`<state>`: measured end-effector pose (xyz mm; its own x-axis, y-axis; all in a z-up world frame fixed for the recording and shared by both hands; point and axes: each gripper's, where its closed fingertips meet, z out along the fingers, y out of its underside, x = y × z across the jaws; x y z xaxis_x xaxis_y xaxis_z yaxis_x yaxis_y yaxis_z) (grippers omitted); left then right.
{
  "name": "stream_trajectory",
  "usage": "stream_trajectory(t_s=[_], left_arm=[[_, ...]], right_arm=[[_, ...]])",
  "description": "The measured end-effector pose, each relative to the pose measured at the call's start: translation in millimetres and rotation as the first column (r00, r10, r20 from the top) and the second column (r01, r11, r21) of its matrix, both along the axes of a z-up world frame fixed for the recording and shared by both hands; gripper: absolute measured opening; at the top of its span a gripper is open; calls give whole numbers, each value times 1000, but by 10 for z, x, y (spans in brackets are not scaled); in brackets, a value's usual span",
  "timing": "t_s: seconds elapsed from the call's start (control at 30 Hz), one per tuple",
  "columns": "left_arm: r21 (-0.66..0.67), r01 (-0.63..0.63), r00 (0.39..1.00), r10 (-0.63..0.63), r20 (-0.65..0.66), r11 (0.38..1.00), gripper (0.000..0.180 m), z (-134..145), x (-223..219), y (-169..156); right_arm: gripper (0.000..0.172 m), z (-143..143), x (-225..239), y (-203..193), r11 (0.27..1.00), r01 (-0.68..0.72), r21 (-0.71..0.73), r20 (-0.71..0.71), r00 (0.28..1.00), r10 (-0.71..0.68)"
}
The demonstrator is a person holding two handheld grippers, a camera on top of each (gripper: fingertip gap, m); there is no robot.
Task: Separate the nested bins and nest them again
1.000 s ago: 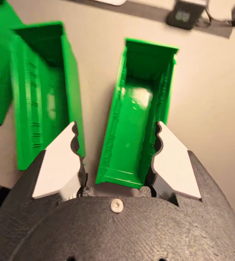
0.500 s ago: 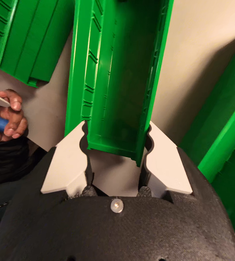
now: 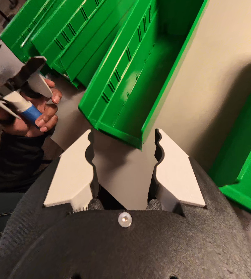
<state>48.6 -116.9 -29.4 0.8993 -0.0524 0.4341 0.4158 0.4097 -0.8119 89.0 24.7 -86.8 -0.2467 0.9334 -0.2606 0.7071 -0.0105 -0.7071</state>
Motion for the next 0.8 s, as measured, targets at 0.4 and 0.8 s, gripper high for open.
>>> stream_trajectory(t_s=[0.4,0.8], left_arm=[[-17,-15,1000,15,5,1000,81,-19,-21,24],[-6,-3,1000,3,-4,1000,81,-9,3,10]], right_arm=[[70,-673,-129,-148,995,93,44,33,995,-95],[71,-476,-58,-336,995,91,-44,-148,984,-96]])
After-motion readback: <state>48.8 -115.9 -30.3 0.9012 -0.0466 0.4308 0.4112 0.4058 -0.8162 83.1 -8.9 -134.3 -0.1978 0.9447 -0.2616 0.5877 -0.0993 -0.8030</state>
